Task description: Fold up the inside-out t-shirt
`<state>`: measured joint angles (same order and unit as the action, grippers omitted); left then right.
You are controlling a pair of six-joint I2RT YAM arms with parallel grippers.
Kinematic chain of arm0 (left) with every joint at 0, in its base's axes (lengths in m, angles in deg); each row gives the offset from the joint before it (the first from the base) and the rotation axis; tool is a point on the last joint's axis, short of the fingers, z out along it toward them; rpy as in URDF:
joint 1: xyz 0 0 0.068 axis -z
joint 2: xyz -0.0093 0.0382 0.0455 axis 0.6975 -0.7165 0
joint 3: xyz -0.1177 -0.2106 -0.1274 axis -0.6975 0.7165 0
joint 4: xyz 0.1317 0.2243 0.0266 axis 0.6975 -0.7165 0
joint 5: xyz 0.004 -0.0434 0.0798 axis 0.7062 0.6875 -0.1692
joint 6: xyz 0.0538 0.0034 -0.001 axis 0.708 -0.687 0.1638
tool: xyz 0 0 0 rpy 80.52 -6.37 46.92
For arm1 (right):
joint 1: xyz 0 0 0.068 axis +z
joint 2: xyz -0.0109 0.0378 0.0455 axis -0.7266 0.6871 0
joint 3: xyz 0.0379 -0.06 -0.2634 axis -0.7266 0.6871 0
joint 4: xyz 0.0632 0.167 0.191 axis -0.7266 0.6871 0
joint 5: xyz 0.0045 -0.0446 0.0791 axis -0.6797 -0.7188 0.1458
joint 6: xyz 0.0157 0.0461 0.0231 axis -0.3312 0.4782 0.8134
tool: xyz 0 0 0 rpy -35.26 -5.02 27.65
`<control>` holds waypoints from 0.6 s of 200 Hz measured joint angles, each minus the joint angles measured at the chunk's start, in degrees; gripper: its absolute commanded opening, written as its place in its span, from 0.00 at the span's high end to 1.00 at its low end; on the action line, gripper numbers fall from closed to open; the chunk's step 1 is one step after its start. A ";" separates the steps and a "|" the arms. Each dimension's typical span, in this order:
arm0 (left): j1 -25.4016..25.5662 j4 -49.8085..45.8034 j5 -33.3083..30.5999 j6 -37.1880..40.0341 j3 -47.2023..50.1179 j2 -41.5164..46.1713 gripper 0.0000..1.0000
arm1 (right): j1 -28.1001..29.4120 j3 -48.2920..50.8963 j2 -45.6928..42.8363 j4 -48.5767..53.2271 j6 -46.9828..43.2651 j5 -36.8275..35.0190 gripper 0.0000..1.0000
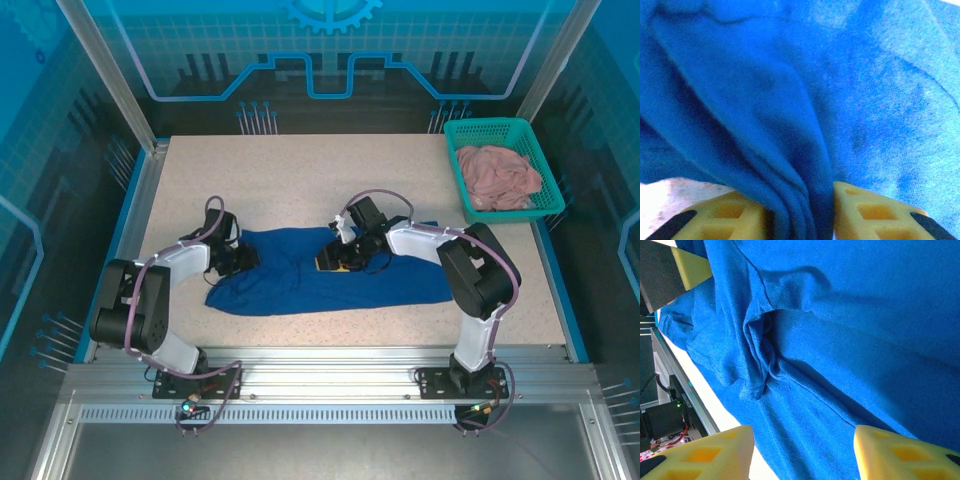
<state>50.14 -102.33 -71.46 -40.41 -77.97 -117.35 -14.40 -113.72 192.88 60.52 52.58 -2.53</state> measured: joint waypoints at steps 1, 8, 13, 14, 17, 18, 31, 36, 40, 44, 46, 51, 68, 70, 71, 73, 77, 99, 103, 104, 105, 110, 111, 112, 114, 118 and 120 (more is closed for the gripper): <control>0.00 0.04 0.04 -0.02 0.02 0.00 0.70 | 0.00 0.00 0.00 0.02 0.00 0.00 0.44; 0.17 0.50 0.68 -0.11 0.26 0.00 0.72 | 0.00 0.00 0.00 0.13 0.00 -0.02 0.44; 0.31 0.83 1.16 -0.02 0.39 -0.07 0.73 | 0.00 0.00 0.00 0.15 0.00 -0.02 0.44; 0.35 0.87 1.27 -0.11 0.44 -0.11 0.74 | 0.00 0.00 0.00 0.15 -0.02 -0.02 0.44; 0.46 1.01 1.53 -0.13 0.46 -0.15 0.75 | 0.02 0.00 0.00 0.13 0.00 -0.04 0.44; 0.52 1.11 1.66 -0.13 0.50 -0.20 0.75 | 0.02 0.00 0.00 0.13 0.00 -0.04 0.44; 1.01 1.79 2.78 -0.31 0.70 -0.44 0.80 | 0.04 -0.07 0.00 0.17 0.00 -0.11 0.44; 1.18 1.90 3.10 -0.48 0.74 -0.50 0.83 | 0.04 -0.11 0.00 0.17 0.00 -0.17 0.44; 1.31 1.95 3.34 -0.33 0.76 -0.59 0.87 | 0.07 -0.13 0.00 0.20 0.00 -0.20 0.44; 1.40 2.05 3.48 -0.46 0.76 -0.61 0.90 | 0.09 -0.20 0.00 0.28 0.00 -0.20 0.44; 1.44 2.10 3.56 -0.31 0.76 -0.61 0.92 | 0.09 -0.24 0.00 0.37 0.00 -0.22 0.44; 1.49 2.21 3.56 -0.46 0.76 -0.61 0.98 | 0.11 -0.33 0.04 0.55 0.00 -0.22 0.44; 1.55 2.27 3.43 -0.24 0.76 -0.50 1.00 | 0.15 -0.59 0.04 1.07 -0.07 -0.26 0.44; 1.55 2.27 3.37 -0.28 0.76 -0.50 1.00 | 0.15 -0.68 0.04 1.27 -0.09 -0.35 0.44; 1.55 2.27 3.34 -0.26 0.76 -0.48 1.00 | 0.15 -0.70 0.04 1.29 -0.07 -0.37 0.44; 1.55 2.25 3.32 -0.20 0.76 -0.48 1.00 | 0.15 -0.76 0.04 1.51 -0.09 -0.44 0.44; 1.55 2.25 3.19 -0.20 0.76 -0.37 1.00 | 0.13 -0.87 0.04 1.70 -0.22 -0.55 0.44; 1.46 2.21 0.57 -0.24 1.25 0.74 1.00 | -0.09 -1.42 -0.15 3.26 -1.33 -1.57 0.44; 1.33 2.14 -0.13 -0.39 1.49 1.31 1.00 | -0.24 -1.42 -0.33 3.65 -1.64 -1.90 0.44; 1.29 2.12 -0.24 -0.39 1.53 1.40 1.00 | -0.33 -1.40 -0.37 3.78 -1.77 -1.95 0.44; 1.27 2.10 -0.28 -0.42 1.57 1.46 1.00 | -0.35 -1.40 -0.42 3.89 -1.84 -1.97 0.44; 1.01 1.92 -1.01 -0.63 1.86 2.21 1.00 | -0.61 -1.42 -0.72 4.52 -2.27 -2.25 0.44; 0.96 1.88 -1.14 -0.66 1.90 2.29 1.00 | -0.74 -1.42 -0.81 4.68 -2.36 -2.38 0.44; 0.87 1.81 -1.29 -0.72 1.97 2.51 1.00 | -0.79 -1.42 -0.87 4.79 -2.43 -2.38 0.44; 0.81 1.75 -1.40 -0.83 2.03 2.73 1.00 | -0.94 -1.42 -1.07 5.16 -2.67 -2.54 0.44; 0.37 1.55 -1.99 -1.09 2.21 3.41 1.00 | -1.38 -1.40 -1.42 5.73 -3.02 -2.91 0.44; 0.17 1.42 -2.12 -1.22 2.27 3.76 1.00 | -1.53 -1.42 -1.57 5.88 -3.17 -3.02 0.44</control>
<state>50.32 -100.91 -73.58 -41.64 -75.70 -113.59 -15.93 -115.15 191.31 66.40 49.41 -5.55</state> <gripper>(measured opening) 0.059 0.561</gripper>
